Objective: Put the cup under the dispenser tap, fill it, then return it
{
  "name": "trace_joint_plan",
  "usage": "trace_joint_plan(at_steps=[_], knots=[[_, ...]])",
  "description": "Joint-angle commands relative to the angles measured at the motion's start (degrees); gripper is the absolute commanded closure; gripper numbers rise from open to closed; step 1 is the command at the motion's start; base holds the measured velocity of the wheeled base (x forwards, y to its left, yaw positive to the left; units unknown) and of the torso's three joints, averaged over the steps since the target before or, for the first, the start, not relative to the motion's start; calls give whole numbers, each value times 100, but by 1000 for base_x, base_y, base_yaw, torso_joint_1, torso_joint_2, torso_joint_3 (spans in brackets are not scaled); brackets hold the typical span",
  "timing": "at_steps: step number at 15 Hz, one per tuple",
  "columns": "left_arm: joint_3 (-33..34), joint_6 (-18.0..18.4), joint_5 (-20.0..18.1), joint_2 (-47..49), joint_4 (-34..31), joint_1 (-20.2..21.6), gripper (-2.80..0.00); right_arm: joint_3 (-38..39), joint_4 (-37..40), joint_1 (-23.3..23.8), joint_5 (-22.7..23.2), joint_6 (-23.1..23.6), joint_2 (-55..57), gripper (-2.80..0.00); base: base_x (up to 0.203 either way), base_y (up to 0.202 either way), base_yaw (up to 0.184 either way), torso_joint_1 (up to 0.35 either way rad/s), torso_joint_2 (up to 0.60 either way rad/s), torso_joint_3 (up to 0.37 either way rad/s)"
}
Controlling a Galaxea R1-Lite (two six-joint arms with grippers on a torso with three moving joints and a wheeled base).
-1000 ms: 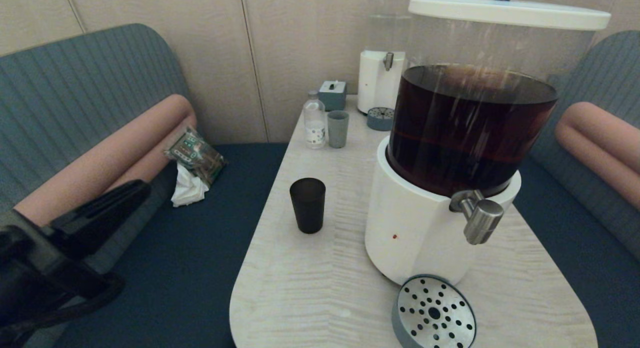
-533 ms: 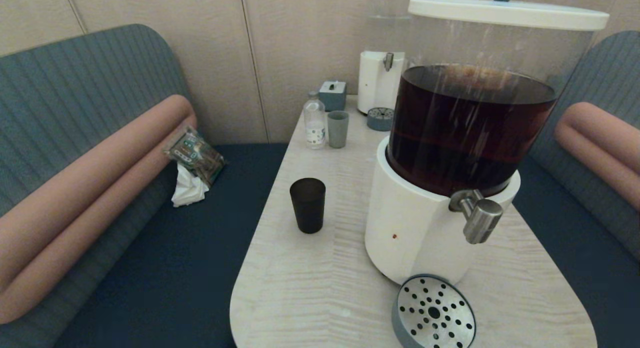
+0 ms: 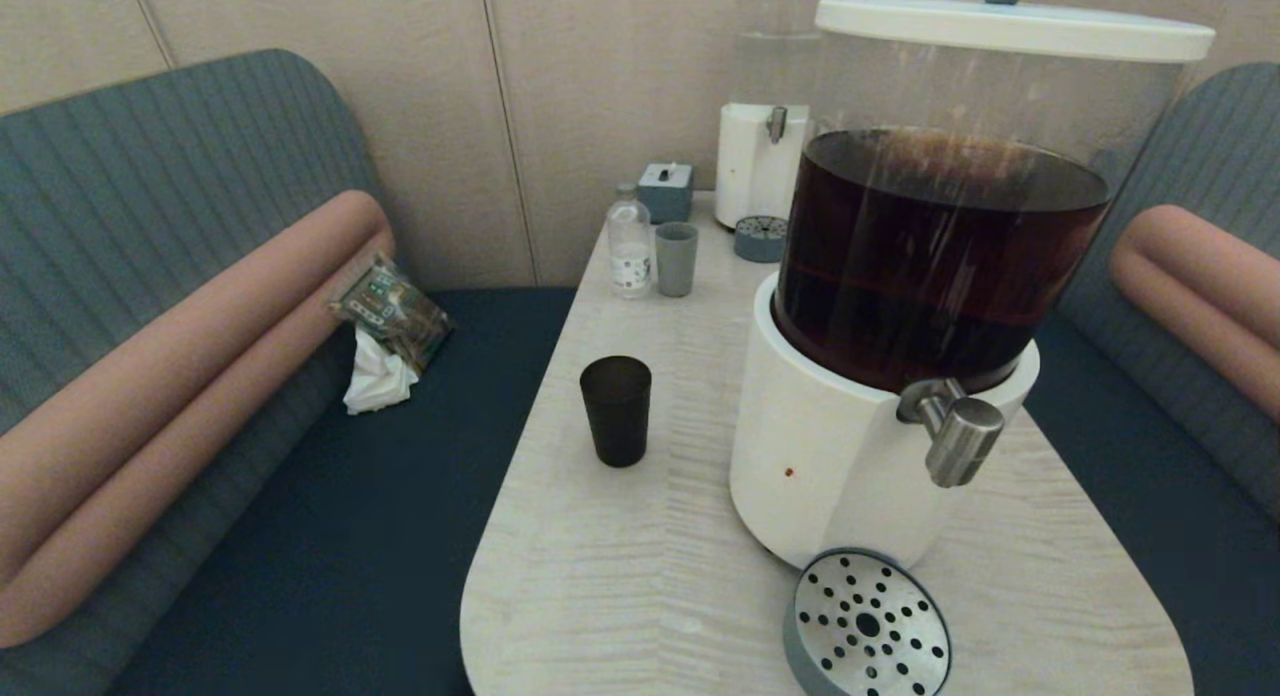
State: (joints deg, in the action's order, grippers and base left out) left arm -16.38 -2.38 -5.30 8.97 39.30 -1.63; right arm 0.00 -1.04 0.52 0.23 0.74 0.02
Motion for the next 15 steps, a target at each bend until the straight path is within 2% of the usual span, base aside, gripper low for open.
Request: trace_joint_plan(at_steps=[1, 3, 5, 7, 11, 13, 15], knots=[[227, 193, 2, -731, -104, 31, 0, 35, -2, 0, 3, 5, -11, 0, 0, 0, 0, 0, 0, 0], [895, 678, 38, -915, 80, 42, 0, 35, -2, 0, 3, 5, -11, 0, 0, 0, 0, 0, 0, 0], [1596, 928, 59, -920, 161, 47, 0, 35, -2, 0, 3, 5, -11, 0, 0, 0, 0, 0, 0, 0], [1644, 1028, 151, -916, -679, 48, 0, 35, -2, 0, 3, 5, -11, 0, 0, 0, 0, 0, 0, 0], [1631, 1092, 384, -914, -2993, 47, 0, 35, -2, 0, 3, 5, -11, 0, 0, 0, 0, 0, 0, 0], [1630, 1102, 408, -914, -3604, 48, 0, 35, -2, 0, 3, 5, -11, 0, 0, 0, 0, 0, 0, 0], [1629, 1079, 416, -906, -3666, 48, 0, 35, -2, 0, 3, 5, -11, 0, 0, 0, 0, 0, 0, 0]])
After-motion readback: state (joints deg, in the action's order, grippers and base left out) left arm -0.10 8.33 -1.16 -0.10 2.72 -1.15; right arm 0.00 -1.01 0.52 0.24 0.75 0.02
